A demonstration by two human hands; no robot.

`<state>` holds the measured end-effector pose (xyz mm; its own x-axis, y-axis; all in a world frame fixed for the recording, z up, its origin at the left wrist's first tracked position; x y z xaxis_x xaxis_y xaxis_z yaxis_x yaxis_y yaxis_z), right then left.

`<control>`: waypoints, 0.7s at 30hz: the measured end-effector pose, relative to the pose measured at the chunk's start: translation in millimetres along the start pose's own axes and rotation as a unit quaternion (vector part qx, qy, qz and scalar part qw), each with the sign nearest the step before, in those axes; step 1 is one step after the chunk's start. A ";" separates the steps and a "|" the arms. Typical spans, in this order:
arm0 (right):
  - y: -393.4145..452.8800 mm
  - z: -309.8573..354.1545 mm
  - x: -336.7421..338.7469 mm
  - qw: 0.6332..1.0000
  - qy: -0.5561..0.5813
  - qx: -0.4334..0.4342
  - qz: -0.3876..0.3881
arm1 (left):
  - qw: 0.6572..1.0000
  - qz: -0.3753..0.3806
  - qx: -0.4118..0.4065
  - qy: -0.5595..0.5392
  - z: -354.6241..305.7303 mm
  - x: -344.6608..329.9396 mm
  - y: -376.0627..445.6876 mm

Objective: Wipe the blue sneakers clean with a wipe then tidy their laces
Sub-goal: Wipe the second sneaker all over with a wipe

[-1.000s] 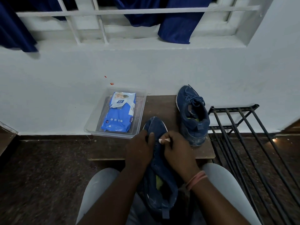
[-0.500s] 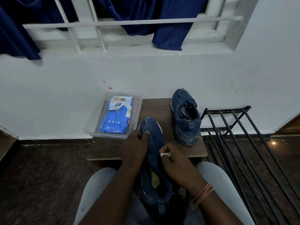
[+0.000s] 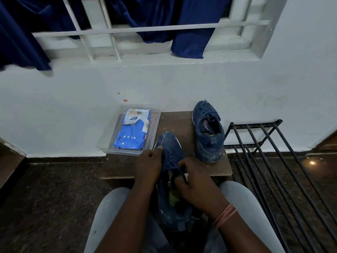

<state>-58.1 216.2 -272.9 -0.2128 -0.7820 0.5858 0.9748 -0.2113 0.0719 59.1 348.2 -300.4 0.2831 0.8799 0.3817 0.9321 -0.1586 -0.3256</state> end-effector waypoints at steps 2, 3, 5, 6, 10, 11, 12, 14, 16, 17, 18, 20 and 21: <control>1.8 -10.3 11.1 0.997 0.038 -0.033 -0.053 | 0.999 -0.031 -0.014 -0.015 2.8 11.3 -16.1; 1.1 -16.0 14.7 0.995 0.060 -0.047 -0.069 | 0.999 -0.046 -0.017 -0.017 6.8 16.7 -24.9; -0.2 -23.6 17.9 0.989 0.109 -0.051 -0.083 | 0.998 -0.047 0.012 -0.041 24.5 20.9 -38.3; -0.5 -25.0 18.3 0.987 0.133 -0.047 -0.082 | 0.996 -0.022 0.046 -0.079 37.3 17.5 -42.3; 1.4 -32.5 15.5 0.969 0.235 -0.051 -0.062 | 0.923 0.179 0.192 -0.282 69.4 -20.7 -64.7; 0.5 -36.1 14.9 0.959 0.270 -0.061 -0.061 | 0.901 0.220 0.205 -0.315 68.4 -28.9 -69.5; 0.0 -38.3 14.4 0.949 0.302 -0.069 -0.060 | 0.877 0.250 0.209 -0.352 66.1 -34.7 -71.7; -0.8 -41.7 13.6 0.927 0.360 -0.082 -0.057 | 0.836 0.283 0.201 -0.424 56.7 -39.9 -72.8; -1.4 -43.3 13.9 0.895 0.435 -0.085 -0.049 | 0.811 0.293 0.188 -0.470 50.2 -41.8 -69.8; -0.7 -41.4 14.6 0.876 0.474 -0.078 -0.038 | 0.805 0.296 0.181 -0.482 48.7 -42.4 -68.4; -0.1 -39.8 16.0 0.861 0.504 -0.067 -0.025 | 0.798 0.299 0.174 -0.494 48.1 -44.2 -66.9; -0.1 -38.8 18.9 0.845 0.531 -0.056 -0.014 | 0.789 0.312 0.144 -0.509 48.0 -47.6 -63.0; -0.8 -40.7 19.9 0.841 0.537 -0.060 -0.017 | 0.794 0.313 0.125 -0.506 48.7 -47.6 -61.0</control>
<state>-65.9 177.0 -294.1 -0.2417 -0.8389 -0.4878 0.9668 -0.2514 -0.0466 -22.3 337.8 -340.9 0.2282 0.5934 -0.7719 0.5706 -0.7239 -0.3878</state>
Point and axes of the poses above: each hand's wrist, its own y-axis towards the middle knuckle, its own x-axis out of the back of the hand, z = x × y, the point moved 8 cm from there along y, towards the middle knuckle, and after that the axes turned 5 degrees about z, right-handed, at the moved point
